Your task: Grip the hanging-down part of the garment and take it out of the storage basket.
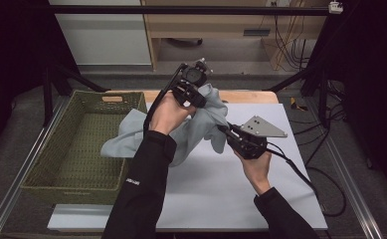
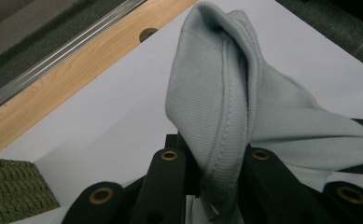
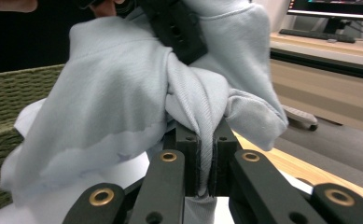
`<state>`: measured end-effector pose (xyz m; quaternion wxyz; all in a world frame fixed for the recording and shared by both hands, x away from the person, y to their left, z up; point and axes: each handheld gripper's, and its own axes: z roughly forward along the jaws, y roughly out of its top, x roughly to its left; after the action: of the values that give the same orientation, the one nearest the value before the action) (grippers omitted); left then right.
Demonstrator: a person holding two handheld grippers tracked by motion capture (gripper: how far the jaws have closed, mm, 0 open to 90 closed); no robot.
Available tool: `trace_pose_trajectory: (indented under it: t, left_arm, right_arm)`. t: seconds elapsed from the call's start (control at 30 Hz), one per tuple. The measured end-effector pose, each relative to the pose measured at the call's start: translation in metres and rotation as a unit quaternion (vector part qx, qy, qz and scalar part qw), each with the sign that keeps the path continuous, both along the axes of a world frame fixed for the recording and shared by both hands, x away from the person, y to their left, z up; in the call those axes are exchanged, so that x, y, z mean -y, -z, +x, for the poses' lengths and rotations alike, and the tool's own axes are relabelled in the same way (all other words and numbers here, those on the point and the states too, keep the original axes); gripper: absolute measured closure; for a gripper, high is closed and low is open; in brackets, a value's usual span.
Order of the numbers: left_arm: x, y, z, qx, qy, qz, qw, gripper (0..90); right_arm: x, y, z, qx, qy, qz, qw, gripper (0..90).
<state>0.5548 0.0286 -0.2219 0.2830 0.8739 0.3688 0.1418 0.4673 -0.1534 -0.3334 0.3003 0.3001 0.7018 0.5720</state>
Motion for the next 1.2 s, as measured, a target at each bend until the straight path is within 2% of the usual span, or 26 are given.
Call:
trace_pose_trajectory:
  t: [0.2, 0.3, 0.43, 0.6, 0.7, 0.77, 0.8, 0.87, 0.9, 0.93, 0.97, 1.0, 1.1, 1.17, 1.2]
  left_arm:
    - [0.003, 0.000, -0.001, 0.001, 0.007, -0.005, 1.0000, 81.7]
    - [0.005, 0.001, -0.001, 0.000, 0.008, -0.005, 1.0000, 81.8]
    - [0.006, 0.002, -0.001, -0.001, 0.009, -0.007, 0.9999, 81.7]
    - [0.007, 0.003, -0.002, -0.002, 0.016, -0.006, 0.9998, 81.7]
    - [0.009, 0.004, -0.003, -0.001, 0.017, 0.000, 0.9998, 81.7]
    - [0.009, 0.004, -0.003, 0.004, 0.020, 0.007, 0.9998, 81.8]
    - [0.008, 0.005, -0.003, 0.005, 0.018, 0.009, 0.9998, 81.8]
    - [0.007, 0.006, -0.001, 0.007, 0.008, 0.003, 0.9999, 81.8]
    - [0.006, 0.008, 0.001, 0.006, 0.003, 0.001, 1.0000, 81.8]
    - [0.006, 0.009, 0.002, 0.005, 0.002, 0.003, 1.0000, 81.8]
    - [0.006, 0.011, 0.003, 0.003, 0.001, 0.001, 1.0000, 81.8]
    - [0.007, 0.013, 0.003, 0.003, 0.002, 0.001, 1.0000, 81.8]
    - [0.008, 0.016, 0.003, 0.002, 0.015, 0.010, 0.9998, 81.8]
    - [0.008, 0.018, 0.003, 0.002, 0.019, 0.008, 0.9998, 81.7]
    - [0.008, 0.019, 0.002, 0.002, 0.018, 0.004, 0.9998, 81.7]
  right_arm:
    - [0.009, -0.002, -0.001, 0.005, 0.019, 0.006, 0.9998, 85.9]
    - [0.011, -0.003, 0.000, 0.006, 0.031, 0.017, 0.9994, 85.8]
    - [0.012, -0.003, 0.000, 0.011, 0.041, 0.014, 0.9990, 85.8]
    - [0.014, -0.001, 0.000, 0.005, 0.039, 0.022, 0.9990, 85.6]
    - [0.014, 0.005, 0.000, 0.002, 0.026, 0.018, 0.9995, 83.4]
    - [0.012, 0.012, -0.002, 0.002, 0.015, 0.014, 0.9998, 75.7]
    - [0.012, 0.018, -0.004, 0.000, 0.009, 0.015, 0.9998, 65.1]
    - [0.012, 0.021, -0.005, 0.002, 0.005, 0.016, 0.9999, 62.1]
    - [0.013, 0.023, -0.007, 0.003, 0.004, 0.020, 0.9998, 56.4]
    - [0.014, 0.025, -0.009, 0.002, 0.006, 0.026, 0.9996, 45.8]
    - [0.019, 0.026, -0.014, 0.013, 0.011, 0.023, 0.9996, 36.8]
    - [0.019, 0.026, -0.014, 0.013, 0.011, 0.023, 0.9996, 36.8]
    - [0.026, 0.026, -0.018, 0.015, 0.011, 0.031, 0.9994, 22.8]
    - [0.036, 0.028, -0.022, 0.002, 0.015, 0.045, 0.9989, 11.1]
    - [0.036, 0.028, -0.022, 0.002, 0.015, 0.045, 0.9989, 11.1]
